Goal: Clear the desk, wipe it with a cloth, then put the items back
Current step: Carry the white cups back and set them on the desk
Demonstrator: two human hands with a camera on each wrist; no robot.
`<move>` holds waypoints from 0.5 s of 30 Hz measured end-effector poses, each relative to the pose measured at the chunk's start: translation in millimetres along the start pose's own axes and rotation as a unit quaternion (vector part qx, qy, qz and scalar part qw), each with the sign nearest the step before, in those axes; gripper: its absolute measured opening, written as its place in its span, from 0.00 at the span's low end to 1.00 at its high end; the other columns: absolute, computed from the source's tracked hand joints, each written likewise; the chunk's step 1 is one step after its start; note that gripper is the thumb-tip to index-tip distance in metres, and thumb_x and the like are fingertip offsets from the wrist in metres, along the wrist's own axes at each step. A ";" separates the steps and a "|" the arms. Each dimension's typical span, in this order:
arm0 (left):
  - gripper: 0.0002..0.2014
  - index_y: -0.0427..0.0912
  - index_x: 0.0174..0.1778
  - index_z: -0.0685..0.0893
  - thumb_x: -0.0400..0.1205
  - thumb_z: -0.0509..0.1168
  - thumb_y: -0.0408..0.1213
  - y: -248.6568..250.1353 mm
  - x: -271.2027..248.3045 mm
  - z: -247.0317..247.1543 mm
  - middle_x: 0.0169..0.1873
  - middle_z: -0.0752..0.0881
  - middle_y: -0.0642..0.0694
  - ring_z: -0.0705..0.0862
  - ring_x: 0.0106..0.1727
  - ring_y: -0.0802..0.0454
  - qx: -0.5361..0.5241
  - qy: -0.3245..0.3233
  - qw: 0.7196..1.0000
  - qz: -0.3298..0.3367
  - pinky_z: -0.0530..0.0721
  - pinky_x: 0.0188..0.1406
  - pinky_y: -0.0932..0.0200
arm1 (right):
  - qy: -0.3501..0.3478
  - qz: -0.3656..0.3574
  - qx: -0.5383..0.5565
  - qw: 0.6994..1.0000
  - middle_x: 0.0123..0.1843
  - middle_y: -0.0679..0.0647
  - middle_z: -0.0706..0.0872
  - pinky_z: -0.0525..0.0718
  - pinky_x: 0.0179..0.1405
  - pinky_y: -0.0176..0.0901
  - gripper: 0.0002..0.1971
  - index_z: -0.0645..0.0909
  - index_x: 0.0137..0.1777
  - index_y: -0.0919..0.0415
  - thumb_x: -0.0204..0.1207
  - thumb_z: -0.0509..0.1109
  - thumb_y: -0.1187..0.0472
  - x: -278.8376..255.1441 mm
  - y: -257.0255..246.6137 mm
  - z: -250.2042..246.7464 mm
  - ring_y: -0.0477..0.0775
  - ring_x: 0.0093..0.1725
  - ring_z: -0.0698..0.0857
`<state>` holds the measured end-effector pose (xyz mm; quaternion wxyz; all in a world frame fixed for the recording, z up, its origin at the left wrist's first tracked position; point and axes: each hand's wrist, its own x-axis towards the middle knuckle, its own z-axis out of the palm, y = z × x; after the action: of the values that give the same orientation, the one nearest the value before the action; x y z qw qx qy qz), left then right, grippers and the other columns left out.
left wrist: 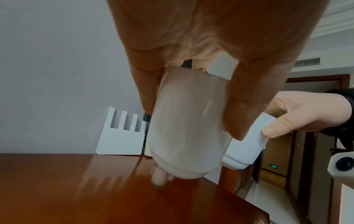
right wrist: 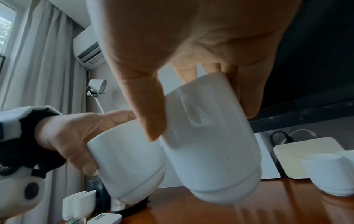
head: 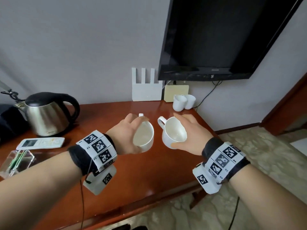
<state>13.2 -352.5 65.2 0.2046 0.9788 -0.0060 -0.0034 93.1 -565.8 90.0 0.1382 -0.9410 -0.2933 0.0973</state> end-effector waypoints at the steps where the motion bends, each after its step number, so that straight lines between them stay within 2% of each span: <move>1: 0.47 0.55 0.79 0.55 0.68 0.76 0.49 3.4 10.1 2.4 0.68 0.63 0.48 0.73 0.65 0.48 0.001 -0.004 1.000 0.004 0.76 0.60 0.60 | -0.001 0.006 0.002 1.000 0.80 0.46 0.54 0.74 0.66 0.45 0.49 0.48 0.82 0.46 0.67 0.75 0.45 5.1 8.7 -2.0 0.53 0.73 0.70; 5: 0.47 0.56 0.79 0.54 0.69 0.76 0.49 10.3 55.9 10.4 0.68 0.64 0.49 0.72 0.65 0.49 0.008 -0.016 1.000 0.019 0.76 0.59 0.61 | 0.004 0.019 0.014 1.000 0.80 0.47 0.54 0.74 0.67 0.47 0.48 0.51 0.81 0.45 0.66 0.76 0.46 32.9 39.6 -10.9 0.53 0.74 0.70; 8: 0.47 0.56 0.79 0.53 0.69 0.76 0.48 13.5 93.2 14.6 0.68 0.64 0.48 0.72 0.66 0.49 0.013 -0.029 0.999 0.022 0.76 0.61 0.59 | -0.004 0.031 0.025 0.999 0.77 0.48 0.59 0.78 0.62 0.48 0.43 0.56 0.78 0.46 0.66 0.77 0.49 53.8 61.5 -19.6 0.55 0.69 0.74; 11: 0.47 0.57 0.79 0.52 0.70 0.75 0.48 21.1 130.3 20.3 0.68 0.63 0.49 0.70 0.67 0.49 0.014 -0.045 0.999 0.027 0.76 0.62 0.58 | -0.010 0.041 0.015 0.999 0.77 0.46 0.57 0.78 0.62 0.47 0.46 0.52 0.80 0.43 0.67 0.77 0.49 75.2 90.3 -28.7 0.53 0.70 0.73; 15: 0.47 0.56 0.79 0.52 0.70 0.75 0.47 31.9 171.1 32.7 0.67 0.63 0.48 0.70 0.67 0.48 0.002 -0.061 0.998 0.009 0.76 0.62 0.58 | -0.015 0.060 0.030 0.998 0.77 0.46 0.59 0.77 0.61 0.46 0.45 0.53 0.80 0.44 0.67 0.76 0.50 103.3 131.4 -37.6 0.54 0.70 0.73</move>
<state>183.6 -397.1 47.3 0.2016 0.9772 -0.0269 -0.0610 255.6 -617.4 73.3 0.1559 -0.9507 -0.2351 0.1288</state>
